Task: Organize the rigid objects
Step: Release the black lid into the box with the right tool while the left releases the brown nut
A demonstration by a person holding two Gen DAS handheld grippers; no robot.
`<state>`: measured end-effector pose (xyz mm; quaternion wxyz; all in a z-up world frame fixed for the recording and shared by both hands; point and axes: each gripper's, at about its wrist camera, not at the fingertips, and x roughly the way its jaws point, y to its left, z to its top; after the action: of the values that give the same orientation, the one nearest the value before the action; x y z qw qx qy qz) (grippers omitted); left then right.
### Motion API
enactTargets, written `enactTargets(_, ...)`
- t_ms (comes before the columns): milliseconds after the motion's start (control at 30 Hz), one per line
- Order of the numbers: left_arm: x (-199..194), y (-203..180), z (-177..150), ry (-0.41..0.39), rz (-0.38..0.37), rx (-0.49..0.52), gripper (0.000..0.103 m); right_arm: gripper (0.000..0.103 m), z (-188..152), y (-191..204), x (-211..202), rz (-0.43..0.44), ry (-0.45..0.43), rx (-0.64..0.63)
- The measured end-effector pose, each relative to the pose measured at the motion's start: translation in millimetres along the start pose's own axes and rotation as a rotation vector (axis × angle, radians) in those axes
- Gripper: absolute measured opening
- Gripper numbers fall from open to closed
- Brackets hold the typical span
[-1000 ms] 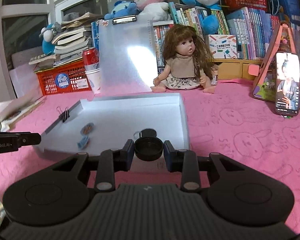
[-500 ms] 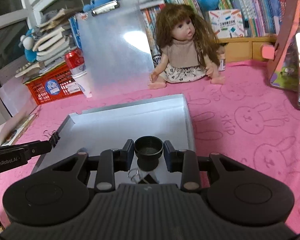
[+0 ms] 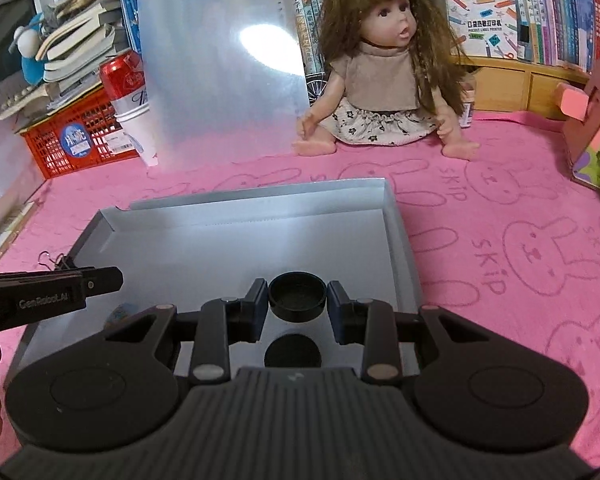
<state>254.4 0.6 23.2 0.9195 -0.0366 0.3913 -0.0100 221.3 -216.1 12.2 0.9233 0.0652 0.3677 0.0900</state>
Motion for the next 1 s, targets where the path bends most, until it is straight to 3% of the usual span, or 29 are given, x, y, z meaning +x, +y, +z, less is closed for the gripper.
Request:
enactTargets(600,15.1,-8.9,-9.7,0.0,0.015,0.061,0.023,0.037,-0.8,2.0,18.3,-0.023,0.036,-0.02)
enactTargets(667,14.1,-9.4,-9.5,0.001,0.013,0.061,0.023,0.041,-1.0,2.3,18.1,-0.02,0.034,-0.026)
enactTargets(767,9.8,-9.3,-9.9,-0.005,0.004,0.062,0.032,0.042,-2.1,1.2,14.4,-0.007,0.017,-0.018)
enactTargets(800,8.0,-9.3,-10.0,-0.008,0.003,0.064,0.037,0.045,-2.3,0.8,12.7,-0.006,0.01,-0.017)
enactTargets(833,5.5,-9.2,-10.2,-0.013,0.003,0.067,0.038,0.056,-2.4,0.2,10.6,-0.005,0.003,-0.017)
enactTargets(1000,-11.9,-7.9,-13.1,-0.037,-0.002,0.077,0.049,0.06,-4.0,-0.8,-6.5,-0.004,-0.038,-0.031)
